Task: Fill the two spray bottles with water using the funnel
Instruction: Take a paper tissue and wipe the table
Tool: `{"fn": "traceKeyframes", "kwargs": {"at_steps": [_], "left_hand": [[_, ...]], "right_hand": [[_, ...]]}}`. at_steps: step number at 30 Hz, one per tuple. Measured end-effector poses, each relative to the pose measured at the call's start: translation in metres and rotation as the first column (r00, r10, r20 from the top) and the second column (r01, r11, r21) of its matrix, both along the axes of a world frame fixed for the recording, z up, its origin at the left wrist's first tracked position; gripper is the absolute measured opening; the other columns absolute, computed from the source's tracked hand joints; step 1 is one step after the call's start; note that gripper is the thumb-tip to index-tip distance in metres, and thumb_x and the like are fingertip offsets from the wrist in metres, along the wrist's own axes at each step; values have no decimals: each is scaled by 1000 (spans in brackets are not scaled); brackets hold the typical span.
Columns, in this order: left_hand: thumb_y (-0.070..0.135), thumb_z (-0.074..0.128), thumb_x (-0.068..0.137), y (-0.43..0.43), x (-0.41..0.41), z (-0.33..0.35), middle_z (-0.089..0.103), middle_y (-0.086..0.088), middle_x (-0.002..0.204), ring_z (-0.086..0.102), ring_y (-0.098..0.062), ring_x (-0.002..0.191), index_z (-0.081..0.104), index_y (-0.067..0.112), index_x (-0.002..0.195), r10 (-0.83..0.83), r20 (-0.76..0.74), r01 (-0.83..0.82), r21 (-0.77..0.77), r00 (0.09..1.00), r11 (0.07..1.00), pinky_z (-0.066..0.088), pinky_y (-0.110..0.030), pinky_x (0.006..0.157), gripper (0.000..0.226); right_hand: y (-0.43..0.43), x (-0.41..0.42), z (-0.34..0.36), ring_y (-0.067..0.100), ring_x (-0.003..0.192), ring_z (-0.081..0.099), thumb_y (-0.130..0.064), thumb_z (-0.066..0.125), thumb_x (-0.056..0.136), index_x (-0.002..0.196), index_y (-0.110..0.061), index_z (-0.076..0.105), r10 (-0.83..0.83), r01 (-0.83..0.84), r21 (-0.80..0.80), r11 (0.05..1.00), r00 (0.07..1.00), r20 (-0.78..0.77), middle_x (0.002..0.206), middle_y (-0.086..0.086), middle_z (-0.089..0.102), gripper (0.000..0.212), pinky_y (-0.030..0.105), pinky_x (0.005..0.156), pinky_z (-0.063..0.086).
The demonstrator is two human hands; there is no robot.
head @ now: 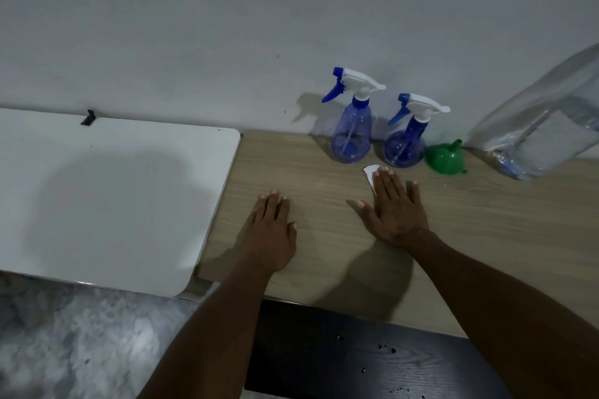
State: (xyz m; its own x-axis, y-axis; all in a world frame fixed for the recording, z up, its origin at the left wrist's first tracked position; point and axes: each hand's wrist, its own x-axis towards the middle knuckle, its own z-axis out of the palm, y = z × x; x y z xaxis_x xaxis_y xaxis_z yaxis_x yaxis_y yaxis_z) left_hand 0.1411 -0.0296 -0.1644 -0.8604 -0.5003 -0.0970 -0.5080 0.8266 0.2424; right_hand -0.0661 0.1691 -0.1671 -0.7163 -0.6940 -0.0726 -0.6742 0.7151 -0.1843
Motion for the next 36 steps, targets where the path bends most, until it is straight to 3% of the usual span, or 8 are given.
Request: {"fn": "traceKeyframes", "kwargs": {"at_steps": [6,13,20,25,28,31,35,36], "left_hand": [[52,20,97,41,-12,3,25,-13,162,15,-28,153,33,17,153,-134,-45,132,-49,990,990,19,-42,122,67],[45,31,100,75,-32,4,40,-9,155,26,-26,149,43,15,147,-266,-123,262,-50,956,964,25,-41,122,58],[26,56,96,96,-23,25,62,-2,127,56,-20,116,65,16,127,-149,-315,172,47,937,984,43,-29,97,34],[17,62,90,93,-12,37,72,-3,97,65,-21,85,74,14,105,-5,-422,68,134,907,989,46,-25,77,20],[17,59,92,86,-2,40,69,-5,75,62,-22,66,74,12,97,146,-412,-8,319,899,948,54,-32,67,17],[17,60,93,76,11,42,69,-3,70,62,-18,66,74,14,95,284,-355,-118,422,891,899,50,-28,67,14],[20,60,94,64,33,44,63,1,65,58,-14,63,71,12,81,425,-327,-260,444,844,858,48,-26,65,18],[20,60,95,62,39,46,64,1,65,57,-12,61,71,12,80,449,-322,-290,438,833,851,46,-18,62,20]], "right_hand": [[60,-13,-1,14,154,-3,-78,0,90,159,-18,4,-107,108,30,994,994,-18,167,1,0,92,55,122,2],[136,-16,0,16,153,-6,-75,3,93,159,-17,1,-359,358,39,933,933,28,167,1,-5,88,55,121,-5],[148,23,1,24,154,0,-74,1,91,157,-4,8,-768,771,-6,636,635,83,166,13,5,96,62,119,2],[85,65,3,27,154,-3,-72,8,92,155,3,6,-861,881,-64,469,472,188,165,18,4,98,58,121,2],[46,89,5,27,154,-3,-69,10,95,155,4,6,-823,845,-84,529,534,195,165,19,4,94,56,121,1],[7,115,4,28,154,-5,-66,9,95,155,3,3,-694,715,-70,696,695,188,165,19,1,92,57,121,2],[-30,158,1,29,153,-9,-62,8,97,156,0,0,-329,334,-29,942,937,118,165,18,-6,86,54,122,-5],[-34,168,0,27,153,-12,-63,6,97,156,-1,-1,-212,216,-32,976,971,107,165,16,-8,86,53,122,-7]]}}
